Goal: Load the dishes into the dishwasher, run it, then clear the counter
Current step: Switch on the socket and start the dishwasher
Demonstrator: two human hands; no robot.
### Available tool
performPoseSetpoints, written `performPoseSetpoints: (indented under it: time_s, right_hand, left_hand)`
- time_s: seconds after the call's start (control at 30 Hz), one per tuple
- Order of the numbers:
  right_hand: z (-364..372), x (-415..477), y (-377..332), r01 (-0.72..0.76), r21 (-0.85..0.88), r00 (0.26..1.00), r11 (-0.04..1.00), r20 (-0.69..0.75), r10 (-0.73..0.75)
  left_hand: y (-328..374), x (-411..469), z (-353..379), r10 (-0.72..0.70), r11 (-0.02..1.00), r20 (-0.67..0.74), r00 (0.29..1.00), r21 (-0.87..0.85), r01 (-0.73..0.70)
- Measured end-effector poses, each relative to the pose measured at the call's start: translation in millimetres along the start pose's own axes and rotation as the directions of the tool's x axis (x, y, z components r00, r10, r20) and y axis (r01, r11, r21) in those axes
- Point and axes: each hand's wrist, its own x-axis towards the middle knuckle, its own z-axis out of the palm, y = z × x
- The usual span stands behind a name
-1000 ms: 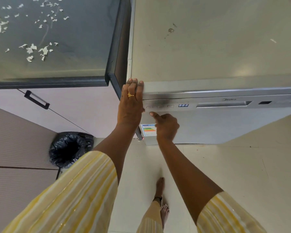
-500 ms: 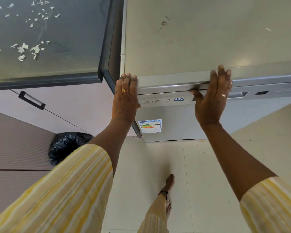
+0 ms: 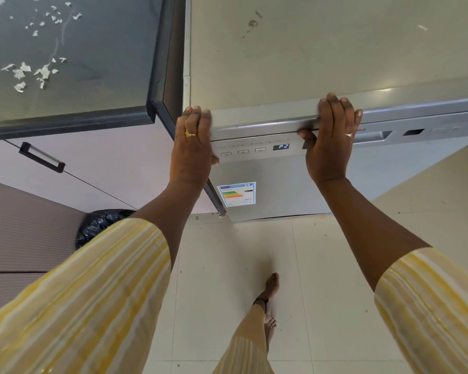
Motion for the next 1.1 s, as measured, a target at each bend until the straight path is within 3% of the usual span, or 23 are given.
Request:
performPoseSetpoints:
  time_s: [0.43,0.63,0.8,1.1]
  right_hand:
    - [10,0,1,-0.001,0.016,0.996,1.0,-0.084,0.002]
    - [18,-6,18,0.095,0.116,0.994,0.989,-0.068,-0.087]
    - [23,-5,28,0.196,0.118,0.978,0.974,-0.09,-0.186]
    - [32,-5,36,0.221,0.119,0.966,0.968,-0.167,-0.2]
  left_hand:
    - [-1,-2,2,0.004,1.0,-0.049,0.999,-0.002,-0.004]
    - [3,-7,14,-0.044,0.998,-0.153,0.987,-0.043,0.038]
    - [2,-6,12,-0.052,0.998,-0.149,0.987,-0.031,0.048]
    - [5,-7,13,-0.039,0.999,-0.166,0.985,-0.023,0.036]
